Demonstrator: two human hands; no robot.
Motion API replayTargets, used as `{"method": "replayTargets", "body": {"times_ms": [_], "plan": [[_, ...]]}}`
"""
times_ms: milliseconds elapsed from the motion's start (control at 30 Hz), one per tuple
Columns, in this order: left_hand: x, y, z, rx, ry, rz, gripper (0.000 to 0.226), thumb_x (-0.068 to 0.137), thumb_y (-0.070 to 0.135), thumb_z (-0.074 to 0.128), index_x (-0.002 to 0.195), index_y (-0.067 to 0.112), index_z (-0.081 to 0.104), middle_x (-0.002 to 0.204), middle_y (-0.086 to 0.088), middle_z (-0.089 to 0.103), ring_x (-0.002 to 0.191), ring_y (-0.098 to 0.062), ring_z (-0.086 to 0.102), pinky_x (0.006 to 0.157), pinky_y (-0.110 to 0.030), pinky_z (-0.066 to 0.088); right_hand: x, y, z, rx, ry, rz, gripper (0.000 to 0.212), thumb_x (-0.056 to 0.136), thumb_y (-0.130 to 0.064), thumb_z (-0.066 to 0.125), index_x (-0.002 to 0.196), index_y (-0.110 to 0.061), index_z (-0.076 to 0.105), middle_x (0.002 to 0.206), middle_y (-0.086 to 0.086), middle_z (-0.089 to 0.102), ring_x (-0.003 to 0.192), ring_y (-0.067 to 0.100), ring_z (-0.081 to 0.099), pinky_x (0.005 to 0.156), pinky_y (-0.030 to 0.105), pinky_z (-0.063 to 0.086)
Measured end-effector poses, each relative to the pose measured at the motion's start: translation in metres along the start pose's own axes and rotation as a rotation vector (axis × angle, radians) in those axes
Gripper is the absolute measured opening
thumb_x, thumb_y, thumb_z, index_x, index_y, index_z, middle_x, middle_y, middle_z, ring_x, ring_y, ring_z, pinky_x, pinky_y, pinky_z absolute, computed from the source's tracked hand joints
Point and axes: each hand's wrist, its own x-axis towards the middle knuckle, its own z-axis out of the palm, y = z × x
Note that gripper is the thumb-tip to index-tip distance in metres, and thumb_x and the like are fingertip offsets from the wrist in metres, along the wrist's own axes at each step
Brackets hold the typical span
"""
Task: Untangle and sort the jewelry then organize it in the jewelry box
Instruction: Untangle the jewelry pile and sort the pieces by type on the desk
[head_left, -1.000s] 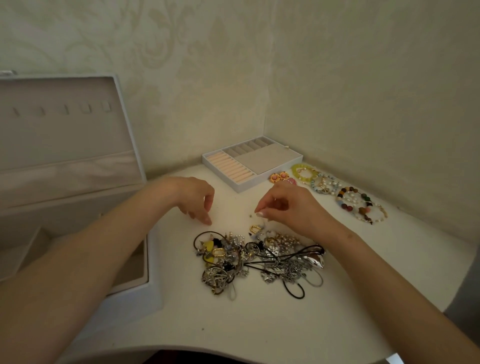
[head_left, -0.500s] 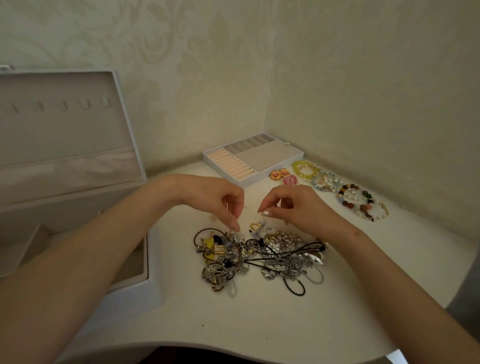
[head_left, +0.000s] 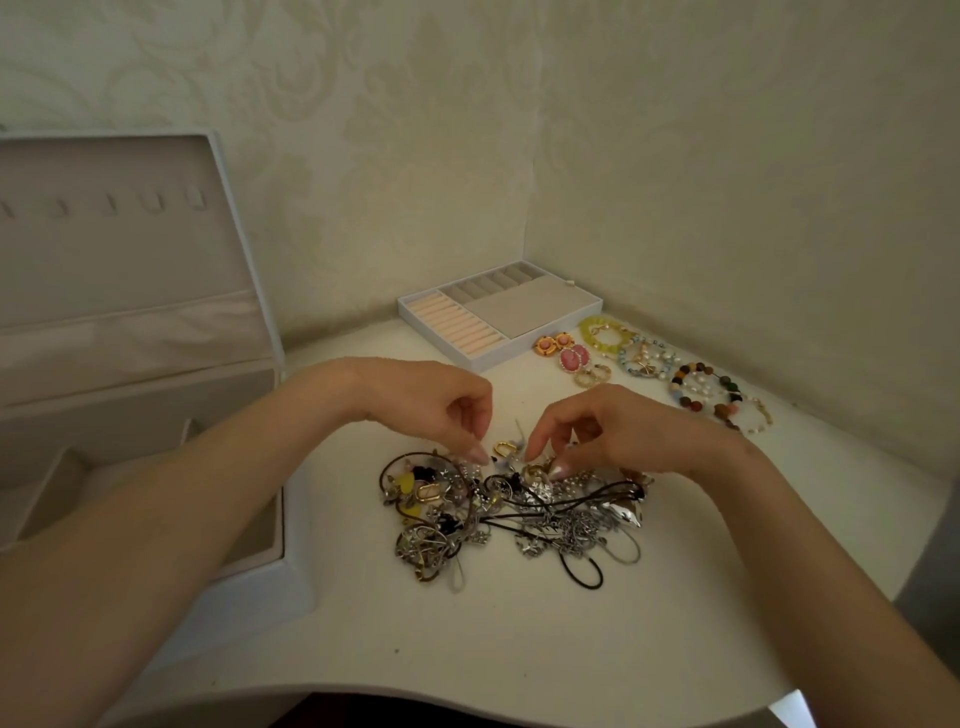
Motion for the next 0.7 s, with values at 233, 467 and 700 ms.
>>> {"method": "replayTargets", "body": {"times_ms": [233,467,700], "plan": [[0.013,0.015,0.021,0.045,0.1,0.153,0.027,0.078,0.033,0.074,0.092,0.02,0.056,0.098,0.002,0.056,0.09,-0.011,0.051,0.081,-0.026,0.044,0.002,-0.009,0.005,-0.208,-0.03,0.052,0.019,0.08,-0.028,0.075,0.096,-0.034,0.068,0.078,-0.013,0.055,0.063,-0.001,0.045,0.061,0.014,0.034],[0.013,0.015,0.022,-0.051,0.112,0.15,0.02,0.081,0.038,0.07,0.09,0.024,0.059,0.095,0.006,0.059,0.083,-0.004,0.052,0.076,-0.021,0.044,0.0,-0.005,0.005,-0.076,0.026,0.049,0.025,0.075,-0.016,0.078,0.076,-0.03,0.058,0.072,-0.012,0.055,0.059,-0.002,0.045,0.063,0.023,0.038],[0.016,0.018,0.023,-0.265,0.246,0.198,0.004,0.088,0.028,0.063,0.084,0.027,0.062,0.079,0.012,0.063,0.07,0.004,0.053,0.066,-0.009,0.04,-0.003,-0.009,-0.002,0.151,0.184,-0.006,0.016,0.075,-0.004,0.077,0.083,-0.009,0.064,0.071,-0.001,0.058,0.046,-0.005,0.05,0.05,0.006,0.038]]}}
